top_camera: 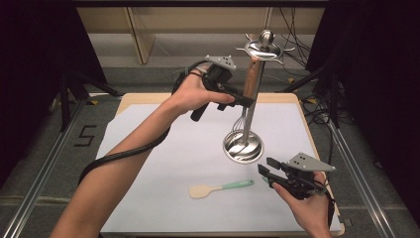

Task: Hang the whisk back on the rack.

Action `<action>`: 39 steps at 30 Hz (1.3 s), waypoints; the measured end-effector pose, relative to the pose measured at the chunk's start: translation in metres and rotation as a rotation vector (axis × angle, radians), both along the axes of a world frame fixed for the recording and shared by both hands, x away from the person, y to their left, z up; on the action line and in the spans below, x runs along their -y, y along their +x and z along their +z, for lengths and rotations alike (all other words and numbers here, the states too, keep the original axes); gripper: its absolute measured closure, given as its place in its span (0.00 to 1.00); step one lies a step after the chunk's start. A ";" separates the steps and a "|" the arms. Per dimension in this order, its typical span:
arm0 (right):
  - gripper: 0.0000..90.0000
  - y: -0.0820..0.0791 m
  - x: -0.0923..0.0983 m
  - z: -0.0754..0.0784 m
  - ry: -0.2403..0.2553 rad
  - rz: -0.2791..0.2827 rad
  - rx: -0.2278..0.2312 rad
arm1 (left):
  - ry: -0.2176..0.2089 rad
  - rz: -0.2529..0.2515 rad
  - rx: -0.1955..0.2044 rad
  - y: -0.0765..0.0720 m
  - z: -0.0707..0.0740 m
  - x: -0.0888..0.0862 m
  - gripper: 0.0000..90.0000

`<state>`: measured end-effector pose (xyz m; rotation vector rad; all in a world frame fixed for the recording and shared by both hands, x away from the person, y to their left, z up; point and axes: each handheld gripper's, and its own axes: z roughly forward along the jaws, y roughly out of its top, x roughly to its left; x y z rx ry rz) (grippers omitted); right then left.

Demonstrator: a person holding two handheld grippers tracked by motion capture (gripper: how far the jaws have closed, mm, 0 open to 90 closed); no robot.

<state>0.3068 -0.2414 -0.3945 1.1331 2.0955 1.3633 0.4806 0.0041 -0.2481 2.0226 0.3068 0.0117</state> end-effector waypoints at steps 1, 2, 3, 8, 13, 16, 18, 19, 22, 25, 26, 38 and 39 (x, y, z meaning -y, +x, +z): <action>0.65 0.000 0.000 0.000 0.000 0.000 0.000 | 0.000 0.000 0.000 0.000 0.000 0.000 0.78; 0.65 0.000 0.000 0.000 -0.001 -0.002 0.003 | -0.008 0.012 0.005 -0.001 -0.002 -0.001 0.78; 0.65 0.000 0.001 0.000 -0.003 -0.002 0.006 | -0.015 0.016 0.009 -0.001 -0.002 -0.002 0.77; 0.64 0.000 0.000 -0.002 0.007 -0.002 0.008 | -0.058 0.043 0.044 -0.004 -0.001 -0.008 0.70; 0.64 -0.003 -0.002 -0.002 0.038 -0.027 -0.026 | -0.066 0.075 0.082 -0.011 -0.002 -0.017 0.60; 0.63 -0.001 0.001 -0.002 0.015 -0.013 -0.010 | -0.085 0.095 0.110 -0.017 -0.005 -0.025 0.59; 0.63 -0.003 0.001 -0.003 0.041 -0.034 -0.037 | -0.103 0.128 0.135 -0.024 -0.007 -0.032 0.60; 0.63 0.000 0.004 -0.003 0.005 -0.020 0.001 | -0.117 0.139 0.145 -0.026 -0.007 -0.034 0.63; 0.64 0.001 0.008 -0.006 -0.013 -0.026 0.015 | -0.157 0.171 0.149 -0.034 -0.008 -0.041 0.74; 0.66 0.000 0.008 -0.008 0.002 -0.048 -0.021 | -0.183 0.205 0.141 -0.038 -0.008 -0.045 0.82; 0.68 0.000 0.010 -0.008 -0.019 -0.041 -0.022 | -0.205 0.234 0.132 -0.042 -0.009 -0.048 0.84; 0.76 -0.002 0.018 -0.008 -0.021 -0.078 -0.023 | -0.273 0.320 0.135 -0.052 -0.014 -0.046 0.99; 0.76 -0.005 0.016 -0.007 0.015 -0.093 -0.064 | -0.273 0.320 0.135 -0.052 -0.014 -0.046 0.99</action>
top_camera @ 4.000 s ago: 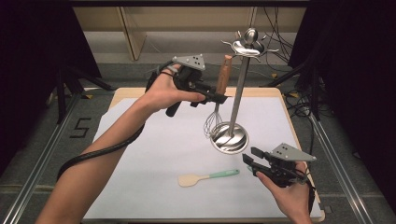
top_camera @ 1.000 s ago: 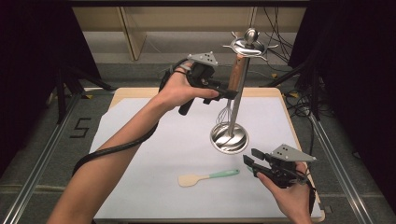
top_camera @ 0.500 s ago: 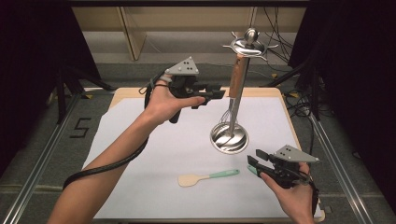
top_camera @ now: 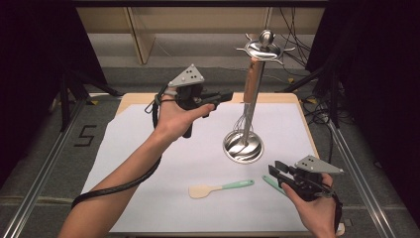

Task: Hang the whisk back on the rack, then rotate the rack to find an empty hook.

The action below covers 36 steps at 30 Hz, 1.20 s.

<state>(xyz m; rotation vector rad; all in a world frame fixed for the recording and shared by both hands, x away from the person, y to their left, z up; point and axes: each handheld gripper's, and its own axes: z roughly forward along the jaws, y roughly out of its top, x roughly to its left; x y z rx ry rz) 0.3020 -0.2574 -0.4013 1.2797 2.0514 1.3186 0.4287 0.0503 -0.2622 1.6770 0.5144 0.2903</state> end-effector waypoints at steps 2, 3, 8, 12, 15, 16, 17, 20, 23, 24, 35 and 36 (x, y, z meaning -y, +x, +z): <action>0.76 0.003 0.003 0.000 -0.029 -0.001 0.038 | -0.016 -0.004 -0.006 0.000 0.001 0.001 0.99; 0.77 0.004 0.003 0.001 -0.022 0.011 0.027 | -0.026 -0.012 -0.006 -0.001 0.001 0.002 0.99; 0.77 0.006 0.003 0.000 -0.024 0.013 0.031 | -0.064 -0.022 0.000 -0.005 0.007 0.006 0.99; 0.77 0.007 0.002 0.001 -0.008 0.011 -0.004 | -0.086 -0.020 0.022 -0.006 0.015 0.012 0.99; 0.77 0.008 0.004 0.000 -0.005 0.026 0.013 | -0.099 -0.030 0.051 -0.009 0.025 0.019 0.99; 0.77 0.008 0.004 0.000 -0.004 0.026 0.015 | -0.099 -0.030 0.051 -0.009 0.025 0.019 0.99; 0.77 0.008 0.004 0.000 -0.004 0.026 0.015 | -0.102 -0.031 0.057 -0.009 0.027 0.021 0.99; 0.77 0.006 0.006 0.001 -0.031 0.007 0.024 | -0.105 -0.040 0.070 -0.009 0.033 0.031 0.99; 0.77 0.005 0.006 0.002 -0.031 0.008 0.035 | -0.116 -0.047 0.074 -0.009 0.038 0.037 0.99; 0.77 0.005 0.006 0.002 -0.031 0.008 0.035 | -0.116 -0.047 0.074 -0.009 0.038 0.037 0.99; 0.77 0.001 0.002 0.004 -0.004 -0.009 -0.012 | -0.130 -0.010 0.110 -0.004 0.055 0.049 0.99; 0.77 0.001 0.002 0.004 -0.004 -0.008 -0.011 | -0.129 -0.005 0.111 -0.004 0.056 0.048 0.99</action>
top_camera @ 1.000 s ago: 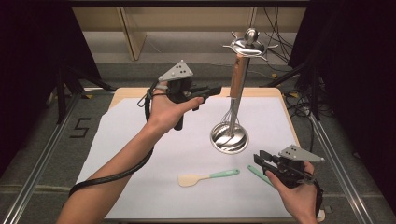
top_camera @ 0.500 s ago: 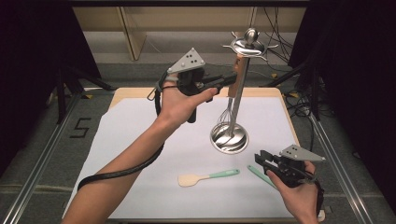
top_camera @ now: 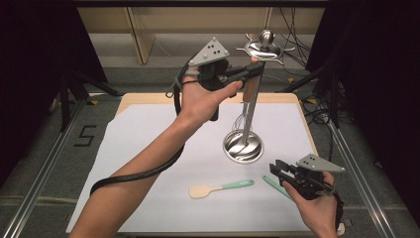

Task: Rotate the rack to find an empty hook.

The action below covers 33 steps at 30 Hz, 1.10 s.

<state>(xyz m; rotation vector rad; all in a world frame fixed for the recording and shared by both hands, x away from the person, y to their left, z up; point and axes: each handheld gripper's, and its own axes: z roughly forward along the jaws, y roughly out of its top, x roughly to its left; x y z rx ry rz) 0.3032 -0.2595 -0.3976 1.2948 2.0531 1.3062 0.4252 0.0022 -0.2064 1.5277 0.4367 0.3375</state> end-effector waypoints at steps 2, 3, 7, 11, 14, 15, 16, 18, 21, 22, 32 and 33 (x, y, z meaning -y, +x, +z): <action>0.77 0.001 0.000 -0.001 0.007 0.005 0.014 | 0.000 0.002 0.001 0.001 0.000 -0.001 0.99; 0.77 0.001 0.000 -0.001 0.006 0.003 0.016 | -0.001 0.003 -0.002 0.002 0.000 -0.001 0.99; 0.77 0.001 0.000 -0.001 0.009 0.002 0.009 | -0.003 0.013 -0.001 0.002 -0.001 -0.003 0.99; 0.77 0.000 0.000 0.000 -0.001 -0.001 0.003 | -0.004 0.031 -0.006 0.004 -0.001 -0.007 0.99; 0.77 0.002 0.000 0.000 -0.016 0.007 0.022 | -0.004 0.041 -0.009 0.006 0.000 -0.009 0.99; 0.77 0.002 0.001 0.000 -0.023 0.015 0.029 | -0.004 0.046 -0.012 0.007 0.000 -0.010 0.99; 0.77 0.002 0.001 0.000 -0.024 0.013 0.032 | -0.005 0.055 -0.014 0.009 0.001 -0.011 0.99; 0.77 0.003 0.002 0.000 -0.020 0.020 0.039 | -0.007 0.062 -0.018 0.009 0.001 -0.012 0.99; 0.77 0.003 0.002 0.000 -0.016 0.021 0.038 | -0.009 0.072 -0.022 0.011 0.002 -0.014 0.99; 0.77 0.003 0.002 0.000 -0.016 0.021 0.038 | -0.009 0.072 -0.022 0.011 0.002 -0.014 0.99; 0.77 0.003 0.003 0.000 -0.027 0.012 0.038 | -0.014 0.100 -0.030 0.015 0.002 -0.018 0.99; 0.77 0.002 0.003 0.000 -0.020 0.011 0.029 | -0.010 0.107 -0.028 0.016 0.002 -0.018 0.99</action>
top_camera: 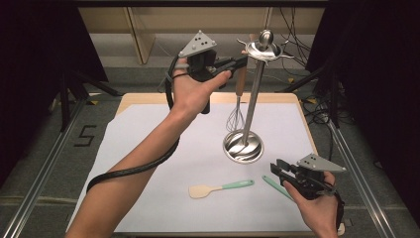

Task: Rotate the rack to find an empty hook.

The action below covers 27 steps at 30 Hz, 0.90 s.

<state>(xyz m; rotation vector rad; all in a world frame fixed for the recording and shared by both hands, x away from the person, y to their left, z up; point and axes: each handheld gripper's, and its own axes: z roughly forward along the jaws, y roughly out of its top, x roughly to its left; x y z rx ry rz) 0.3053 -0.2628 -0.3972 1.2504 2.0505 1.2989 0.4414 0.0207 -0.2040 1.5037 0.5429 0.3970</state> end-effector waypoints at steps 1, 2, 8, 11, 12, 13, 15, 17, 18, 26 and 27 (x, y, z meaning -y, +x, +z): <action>0.77 0.000 0.000 0.000 0.000 0.000 0.000 | 0.000 0.000 0.000 0.000 0.000 0.000 0.99; 0.77 0.000 0.000 0.000 0.001 -0.001 0.000 | 0.000 0.009 -0.002 0.001 0.000 -0.001 0.99; 0.76 -0.001 -0.001 0.000 0.024 -0.017 -0.017 | 0.012 0.018 0.004 0.000 0.001 -0.004 0.99; 0.76 0.000 0.000 0.000 0.013 -0.015 -0.004 | 0.011 0.012 0.002 0.000 -0.001 -0.005 0.97; 0.75 0.001 0.003 0.000 -0.014 -0.010 0.021 | 0.012 0.011 0.003 -0.001 -0.002 -0.005 0.95; 0.75 0.001 0.004 0.001 -0.013 -0.012 0.017 | 0.015 0.008 0.008 -0.004 -0.004 -0.007 0.92; 0.75 0.001 0.004 0.001 -0.014 -0.011 0.017 | 0.018 0.010 0.023 -0.008 -0.006 -0.011 0.85; 0.75 0.002 0.004 0.000 -0.017 -0.011 0.019 | 0.019 0.006 0.025 -0.011 -0.008 -0.016 0.77; 0.75 0.002 0.004 0.000 -0.017 -0.011 0.017 | 0.024 0.005 0.022 -0.013 -0.010 -0.019 0.73; 0.74 0.001 0.005 -0.001 0.003 -0.019 -0.008 | 0.037 0.070 -0.039 -0.028 -0.038 -0.053 0.49; 0.74 0.001 0.005 -0.001 0.003 -0.019 -0.008 | 0.037 0.070 -0.039 -0.028 -0.038 -0.053 0.48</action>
